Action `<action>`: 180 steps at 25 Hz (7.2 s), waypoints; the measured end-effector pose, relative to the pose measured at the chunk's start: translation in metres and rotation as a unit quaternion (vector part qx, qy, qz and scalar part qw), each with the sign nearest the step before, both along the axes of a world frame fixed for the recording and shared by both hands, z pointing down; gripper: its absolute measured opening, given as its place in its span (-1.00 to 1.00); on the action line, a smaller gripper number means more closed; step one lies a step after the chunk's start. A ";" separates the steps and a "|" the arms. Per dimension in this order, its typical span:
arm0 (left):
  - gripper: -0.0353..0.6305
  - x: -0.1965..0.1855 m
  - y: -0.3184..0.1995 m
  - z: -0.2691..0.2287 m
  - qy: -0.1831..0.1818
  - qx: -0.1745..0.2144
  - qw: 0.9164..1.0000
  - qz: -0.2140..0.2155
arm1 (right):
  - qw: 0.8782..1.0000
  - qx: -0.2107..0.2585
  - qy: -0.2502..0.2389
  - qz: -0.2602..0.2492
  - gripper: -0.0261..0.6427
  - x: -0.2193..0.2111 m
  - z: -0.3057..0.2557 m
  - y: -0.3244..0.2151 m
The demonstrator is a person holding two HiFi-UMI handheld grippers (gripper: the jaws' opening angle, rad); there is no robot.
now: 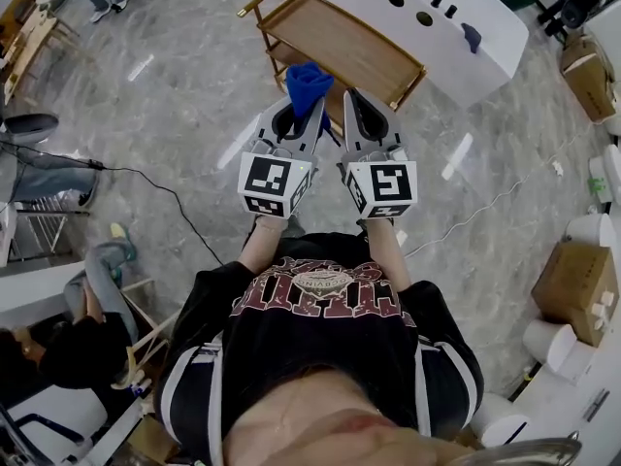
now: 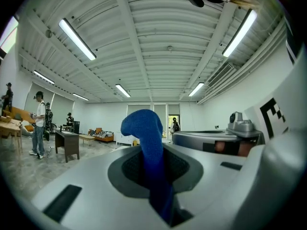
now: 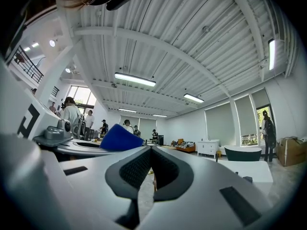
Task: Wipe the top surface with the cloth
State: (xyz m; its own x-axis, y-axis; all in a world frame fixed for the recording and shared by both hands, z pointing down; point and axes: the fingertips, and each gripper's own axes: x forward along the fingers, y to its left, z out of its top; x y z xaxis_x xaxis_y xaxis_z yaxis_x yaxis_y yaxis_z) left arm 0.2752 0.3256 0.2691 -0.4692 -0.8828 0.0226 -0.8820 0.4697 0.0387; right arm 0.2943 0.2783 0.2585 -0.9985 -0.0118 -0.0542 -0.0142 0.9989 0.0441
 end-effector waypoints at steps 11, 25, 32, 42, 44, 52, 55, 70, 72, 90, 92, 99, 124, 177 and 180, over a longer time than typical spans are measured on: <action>-0.59 -0.089 0.016 0.005 0.016 0.000 0.999 0.050 | 0.999 0.004 0.013 0.037 -0.87 -0.089 0.006 0.025; -0.59 -0.149 0.015 0.011 0.016 -0.010 0.999 0.047 | 0.999 0.004 0.029 0.040 -0.87 -0.157 0.009 0.024; -0.59 -0.215 -0.017 0.010 0.013 -0.011 1.000 0.024 | 1.000 0.004 0.023 0.015 -0.87 -0.224 0.008 -0.006; -0.59 -0.292 -0.082 -0.005 -0.002 -0.011 1.000 0.000 | 1.000 0.004 0.015 -0.012 -0.87 -0.304 -0.004 -0.067; -0.59 -0.301 -0.096 -0.006 -0.003 -0.011 1.000 -0.001 | 1.000 0.003 0.013 -0.013 -0.87 -0.314 -0.005 -0.081; -0.59 -0.320 -0.143 -0.003 -0.001 -0.019 1.000 -0.003 | 1.000 -0.005 0.010 -0.010 -0.87 -0.334 -0.002 -0.131; -0.59 -0.324 -0.161 0.001 0.003 -0.025 1.000 0.008 | 1.000 -0.014 0.013 0.001 -0.87 -0.336 0.003 -0.149; -0.59 -0.370 -0.248 0.020 0.023 -0.036 0.993 0.109 | 0.994 -0.030 0.028 0.098 -0.87 -0.374 0.021 -0.232; -0.59 -0.386 -0.259 0.020 0.020 -0.038 0.991 0.124 | 0.993 -0.028 0.030 0.113 -0.87 -0.389 0.023 -0.242; -0.59 -0.493 -0.331 0.054 0.039 -0.066 0.968 0.238 | 0.973 -0.037 0.065 0.219 -0.87 -0.498 0.055 -0.305; -0.59 -0.498 -0.335 0.061 0.045 -0.072 0.966 0.245 | 0.970 -0.038 0.071 0.228 -0.87 -0.502 0.060 -0.310; -0.59 -0.517 -0.342 0.092 0.062 -0.099 0.959 0.257 | 0.958 -0.046 0.115 0.258 -0.87 -0.507 0.098 -0.325; -0.59 -0.624 -0.317 0.288 0.136 -0.289 0.933 0.164 | 0.942 -0.099 0.255 0.195 -0.87 -0.559 0.240 -0.318; -0.59 -0.654 -0.344 0.471 0.150 -0.505 0.846 0.080 | 0.821 -0.184 0.510 0.181 -0.87 -0.358 0.473 -0.369; -0.59 -0.643 -0.350 0.475 0.150 -0.505 0.846 0.085 | 0.819 -0.196 0.506 0.188 -0.87 -0.352 0.478 -0.370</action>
State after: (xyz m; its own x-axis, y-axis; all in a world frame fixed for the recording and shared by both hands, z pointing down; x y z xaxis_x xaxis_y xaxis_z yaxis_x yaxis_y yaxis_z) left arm -0.3678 -0.0248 0.7441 -0.1775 -0.3966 0.9006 -0.9616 0.2644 -0.0731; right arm -0.0580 -0.0916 0.7369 -0.4520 -0.1461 0.8799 -0.4782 0.8725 -0.1007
